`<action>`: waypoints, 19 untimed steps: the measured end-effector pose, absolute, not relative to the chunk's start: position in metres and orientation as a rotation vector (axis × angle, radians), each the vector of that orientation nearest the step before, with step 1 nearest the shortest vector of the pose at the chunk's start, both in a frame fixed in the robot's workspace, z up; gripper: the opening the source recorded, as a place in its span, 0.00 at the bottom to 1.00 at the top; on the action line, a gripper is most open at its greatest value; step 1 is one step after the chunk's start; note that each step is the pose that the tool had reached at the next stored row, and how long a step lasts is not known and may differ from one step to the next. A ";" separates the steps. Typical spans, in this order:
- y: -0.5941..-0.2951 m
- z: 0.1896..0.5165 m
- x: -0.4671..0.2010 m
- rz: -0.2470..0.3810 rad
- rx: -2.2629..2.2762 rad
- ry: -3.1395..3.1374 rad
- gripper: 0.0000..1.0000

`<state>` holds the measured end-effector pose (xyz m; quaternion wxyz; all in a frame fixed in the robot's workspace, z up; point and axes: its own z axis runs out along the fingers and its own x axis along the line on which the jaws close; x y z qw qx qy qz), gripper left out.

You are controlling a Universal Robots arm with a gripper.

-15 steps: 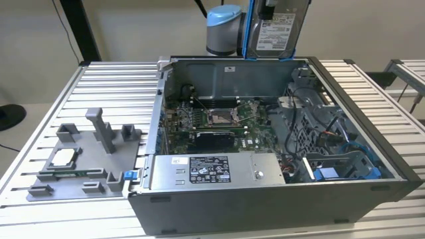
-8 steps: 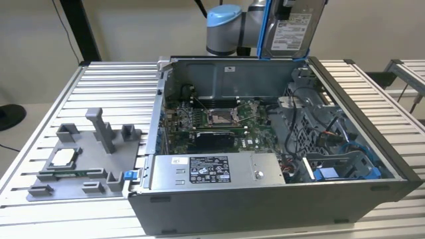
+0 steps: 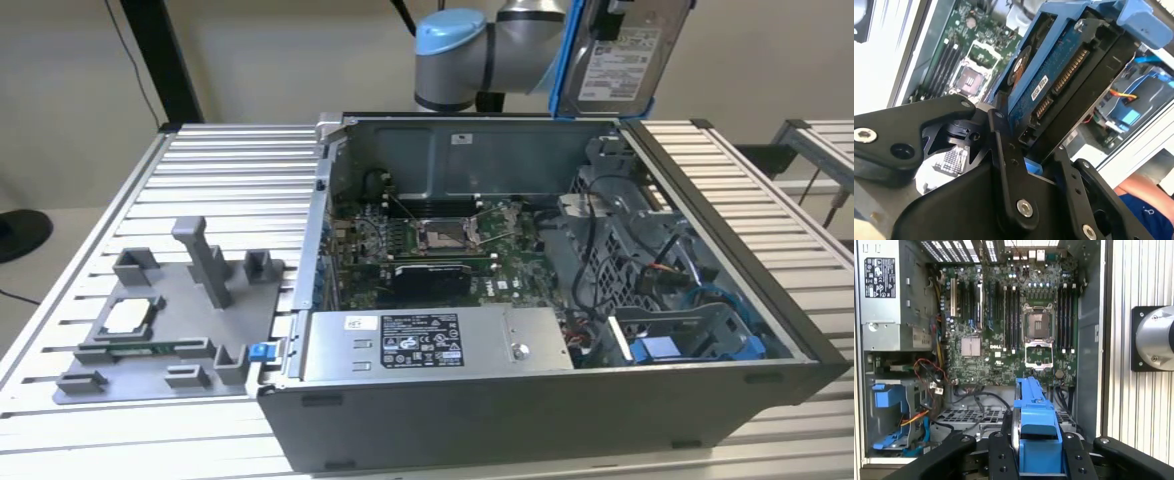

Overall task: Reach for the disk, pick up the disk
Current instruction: 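Pick up the disk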

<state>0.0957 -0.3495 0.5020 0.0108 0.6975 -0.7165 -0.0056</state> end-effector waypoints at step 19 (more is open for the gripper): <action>-0.362 0.502 0.104 -0.018 2.176 -2.235 0.00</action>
